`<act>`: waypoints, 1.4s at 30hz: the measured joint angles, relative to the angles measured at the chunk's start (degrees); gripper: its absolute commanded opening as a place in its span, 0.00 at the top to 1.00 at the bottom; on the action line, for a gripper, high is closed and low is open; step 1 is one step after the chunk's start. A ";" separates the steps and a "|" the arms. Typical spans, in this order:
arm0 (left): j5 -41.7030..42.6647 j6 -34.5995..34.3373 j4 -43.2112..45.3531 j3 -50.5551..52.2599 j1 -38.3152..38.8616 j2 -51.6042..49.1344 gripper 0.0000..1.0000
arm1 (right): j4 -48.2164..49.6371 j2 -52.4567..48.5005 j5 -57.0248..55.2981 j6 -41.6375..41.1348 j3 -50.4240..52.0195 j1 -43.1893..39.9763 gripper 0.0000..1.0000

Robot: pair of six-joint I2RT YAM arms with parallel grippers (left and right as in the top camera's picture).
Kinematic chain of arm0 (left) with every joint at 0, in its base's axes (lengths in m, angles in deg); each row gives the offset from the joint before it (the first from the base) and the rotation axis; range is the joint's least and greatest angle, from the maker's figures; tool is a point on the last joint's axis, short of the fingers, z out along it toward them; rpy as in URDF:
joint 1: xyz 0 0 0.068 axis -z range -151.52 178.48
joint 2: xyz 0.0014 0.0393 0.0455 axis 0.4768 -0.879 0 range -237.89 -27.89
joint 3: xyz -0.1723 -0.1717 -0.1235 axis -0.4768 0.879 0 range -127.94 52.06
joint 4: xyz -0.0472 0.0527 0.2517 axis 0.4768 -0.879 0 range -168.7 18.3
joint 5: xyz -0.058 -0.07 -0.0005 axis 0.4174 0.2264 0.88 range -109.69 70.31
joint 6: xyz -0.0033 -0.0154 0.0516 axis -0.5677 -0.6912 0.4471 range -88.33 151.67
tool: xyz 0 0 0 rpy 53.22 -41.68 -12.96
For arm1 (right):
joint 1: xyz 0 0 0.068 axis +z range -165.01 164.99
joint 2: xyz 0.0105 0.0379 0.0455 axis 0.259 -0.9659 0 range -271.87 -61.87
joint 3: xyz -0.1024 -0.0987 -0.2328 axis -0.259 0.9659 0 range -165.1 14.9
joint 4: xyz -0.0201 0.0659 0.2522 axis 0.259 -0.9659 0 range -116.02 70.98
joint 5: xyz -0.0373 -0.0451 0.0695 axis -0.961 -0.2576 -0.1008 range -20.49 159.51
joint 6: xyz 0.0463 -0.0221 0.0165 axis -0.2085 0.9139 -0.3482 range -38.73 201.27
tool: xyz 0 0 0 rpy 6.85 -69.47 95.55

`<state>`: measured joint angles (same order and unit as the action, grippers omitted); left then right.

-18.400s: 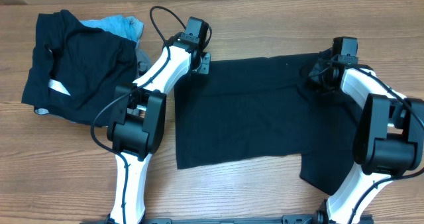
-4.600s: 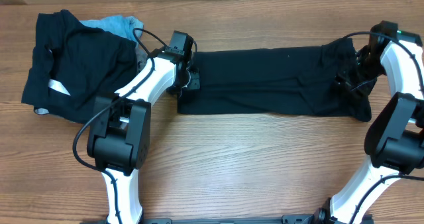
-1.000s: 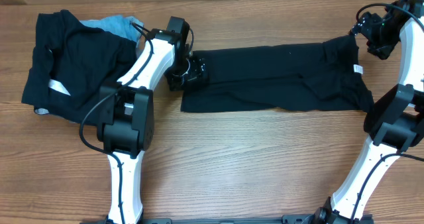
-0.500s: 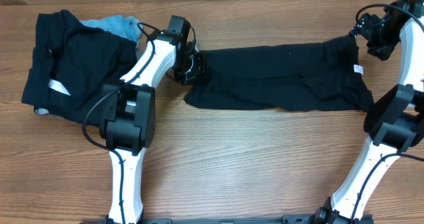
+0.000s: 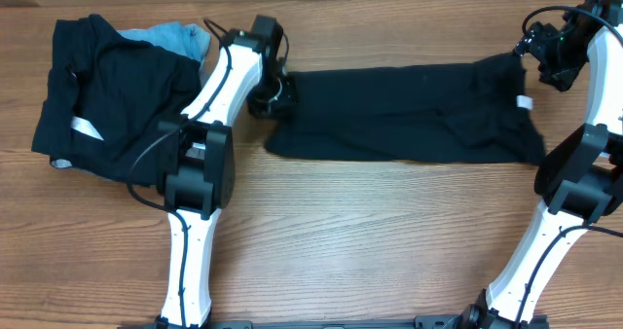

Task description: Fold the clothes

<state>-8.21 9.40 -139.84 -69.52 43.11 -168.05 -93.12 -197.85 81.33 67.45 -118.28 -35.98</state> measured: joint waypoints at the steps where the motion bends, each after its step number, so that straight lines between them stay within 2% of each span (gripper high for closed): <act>1: -5.42 0.00 -3.13 -4.87 0.09 -0.35 0.96 | -0.02 0.00 0.00 0.02 0.00 0.00 0.15; 3: -12.24 0.00 -6.56 -11.80 0.44 -0.33 0.96 | -0.07 0.00 0.00 -0.02 0.00 -0.04 0.15; 5: -19.15 0.00 -10.47 -18.71 1.40 -0.33 0.96 | -0.13 0.00 0.00 -0.02 0.00 -0.28 0.09; 11: -27.56 1.70 -14.10 -27.76 4.90 -0.33 0.96 | -3.93 0.00 -0.96 -1.86 -4.24 -2.75 0.00; 17: -29.90 4.37 -7.91 -28.61 13.86 -0.33 0.96 | -9.35 0.00 -2.25 -4.57 -10.40 -6.99 0.00; 25: -22.16 6.23 8.00 -28.70 25.49 -0.35 0.96 | -12.55 0.00 -2.40 -5.44 -10.73 -8.50 0.04; 26: -21.57 6.25 10.29 -28.70 26.64 -0.37 0.96 | -13.33 0.00 -2.38 -5.49 -10.75 -8.50 0.11; 27: -21.11 6.25 11.54 -28.70 27.47 -0.46 0.96 | -13.81 0.00 -2.38 -5.57 -10.75 -8.41 0.24; 28: -20.59 6.25 13.00 -28.70 28.24 -0.66 0.96 | -14.08 0.00 -2.38 -5.60 -10.75 -8.37 0.53; 29: -19.78 6.25 14.29 -28.70 29.00 -1.11 0.96 | -14.10 0.00 -2.40 -5.53 -10.78 -8.31 0.96; 37: -12.39 6.21 23.85 -28.70 30.29 -7.76 0.96 | -10.32 0.00 0.00 -6.75 -10.82 -8.24 0.96; 42: -10.49 5.77 24.52 -28.70 32.54 -9.27 0.96 | -7.93 0.00 1.55 -6.99 -11.13 -8.24 0.96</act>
<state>-18.70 15.17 -115.31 -98.22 75.65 -177.32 -101.06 -197.85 82.88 60.45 -129.41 -44.22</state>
